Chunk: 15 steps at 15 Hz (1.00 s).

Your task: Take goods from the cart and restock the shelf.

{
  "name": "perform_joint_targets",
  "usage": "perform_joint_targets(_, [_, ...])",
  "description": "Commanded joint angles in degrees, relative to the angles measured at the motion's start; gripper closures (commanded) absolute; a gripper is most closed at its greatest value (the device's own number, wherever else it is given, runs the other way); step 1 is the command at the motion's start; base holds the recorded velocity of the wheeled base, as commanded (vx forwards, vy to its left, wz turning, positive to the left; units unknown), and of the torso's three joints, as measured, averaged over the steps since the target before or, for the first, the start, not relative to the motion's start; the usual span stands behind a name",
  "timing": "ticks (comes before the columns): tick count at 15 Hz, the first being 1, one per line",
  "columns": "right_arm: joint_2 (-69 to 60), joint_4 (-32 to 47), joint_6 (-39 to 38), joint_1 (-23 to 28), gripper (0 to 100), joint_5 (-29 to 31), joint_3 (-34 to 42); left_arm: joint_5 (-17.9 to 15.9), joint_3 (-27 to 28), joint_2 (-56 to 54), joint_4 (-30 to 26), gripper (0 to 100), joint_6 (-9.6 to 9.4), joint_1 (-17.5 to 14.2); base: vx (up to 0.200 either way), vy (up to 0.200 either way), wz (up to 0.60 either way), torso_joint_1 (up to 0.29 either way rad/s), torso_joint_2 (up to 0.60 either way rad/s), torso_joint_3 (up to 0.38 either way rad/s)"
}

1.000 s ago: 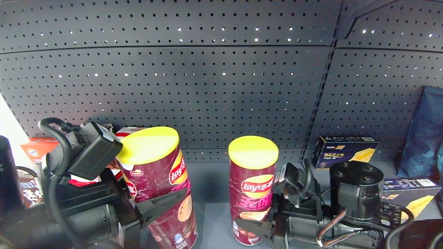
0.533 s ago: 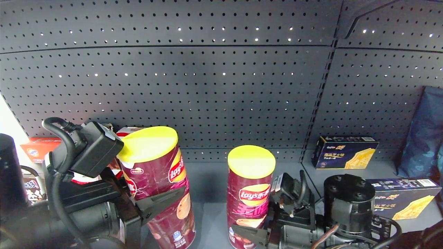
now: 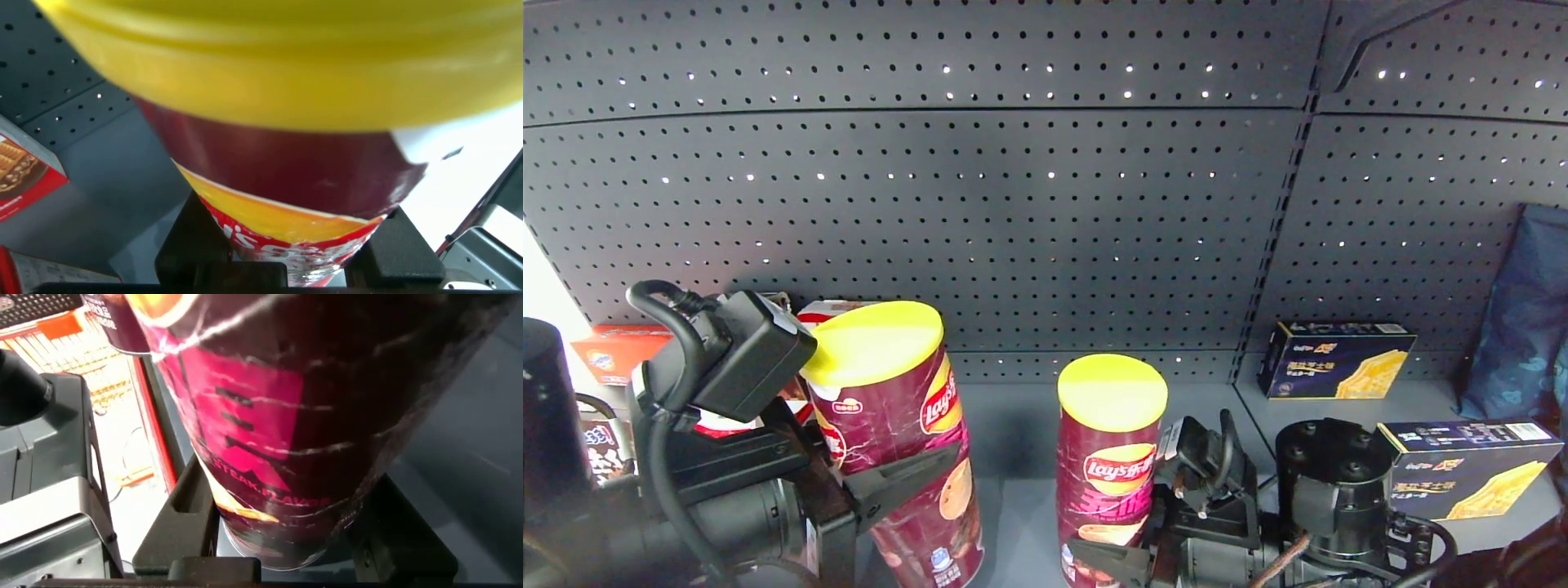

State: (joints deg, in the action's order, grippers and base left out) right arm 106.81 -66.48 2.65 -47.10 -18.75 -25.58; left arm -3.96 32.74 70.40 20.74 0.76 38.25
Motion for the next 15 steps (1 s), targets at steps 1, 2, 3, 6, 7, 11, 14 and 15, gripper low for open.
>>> perform_joint_targets(1, [0.2,0.0,0.1,1.0,100,0.0,0.0,0.0,0.1,0.1,0.0,100,0.04,0.0,0.000,0.000,0.00,0.000,0.00,0.000])
perform_joint_targets(2, [0.1,0.0,0.2,1.6,100,0.0,0.1,0.0,0.0,0.1,0.0,100,0.04,0.1,0.000,0.000,0.00,0.000,0.00,0.000])
perform_joint_targets(3, [0.1,0.0,0.3,1.9,100,0.0,0.3,0.0,-0.1,0.1,0.0,100,0.04,0.0,0.000,0.000,0.00,0.000,0.00,0.000])
perform_joint_targets(6, [0.0,-0.3,0.3,1.7,0,0.0,1.0,0.0,0.1,0.4,0.0,100,0.04,0.1,0.000,0.000,0.00,0.000,0.00,0.000])
perform_joint_targets(7, [-0.1,-0.3,0.3,1.7,0,0.1,1.0,0.0,0.2,0.5,0.0,100,0.04,0.0,0.000,0.000,0.00,0.000,0.00,0.000])
perform_joint_targets(11, [-1.0,-0.4,0.3,1.8,0,0.5,1.1,0.0,0.1,0.5,0.0,100,0.04,0.1,0.000,0.000,0.00,0.000,0.00,0.000])
perform_joint_targets(14, [-5.3,-0.3,0.4,1.7,0,1.7,1.9,0.0,0.2,0.5,0.0,100,0.04,0.0,0.000,0.000,0.00,0.000,0.00,0.000])
perform_joint_targets(15, [-7.6,-0.3,0.4,1.7,0,1.7,3.2,0.0,0.2,0.6,0.0,100,0.04,0.1,0.000,0.000,0.00,0.000,0.00,0.000])
